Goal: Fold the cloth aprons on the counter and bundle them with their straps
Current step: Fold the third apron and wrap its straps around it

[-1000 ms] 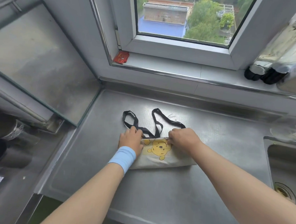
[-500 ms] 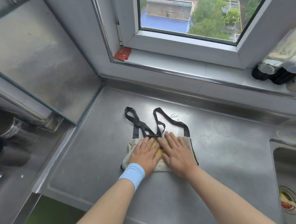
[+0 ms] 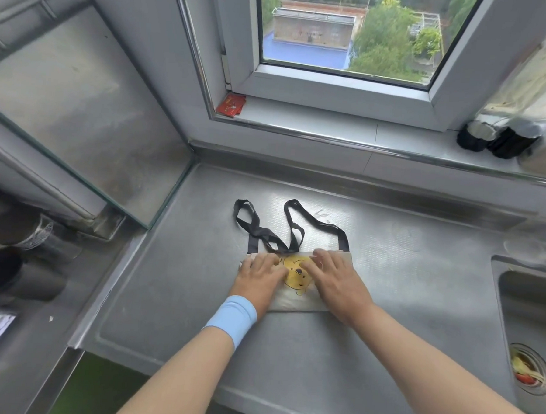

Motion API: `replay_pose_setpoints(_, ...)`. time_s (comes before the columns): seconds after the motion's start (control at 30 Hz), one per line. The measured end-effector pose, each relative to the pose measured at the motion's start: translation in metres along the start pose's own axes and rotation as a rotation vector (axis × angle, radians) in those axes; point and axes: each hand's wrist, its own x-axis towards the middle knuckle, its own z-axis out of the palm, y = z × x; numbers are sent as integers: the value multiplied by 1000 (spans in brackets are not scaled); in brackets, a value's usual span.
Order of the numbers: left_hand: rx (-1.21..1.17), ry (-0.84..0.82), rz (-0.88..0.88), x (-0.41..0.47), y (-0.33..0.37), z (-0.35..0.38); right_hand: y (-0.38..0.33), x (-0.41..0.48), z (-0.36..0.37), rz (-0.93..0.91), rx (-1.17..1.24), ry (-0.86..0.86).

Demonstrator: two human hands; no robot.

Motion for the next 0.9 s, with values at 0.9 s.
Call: replay_pose_setpoints(0.9,-176,-269,13,-17,-22,-15,9,-4,-29,-177,-46,-132)
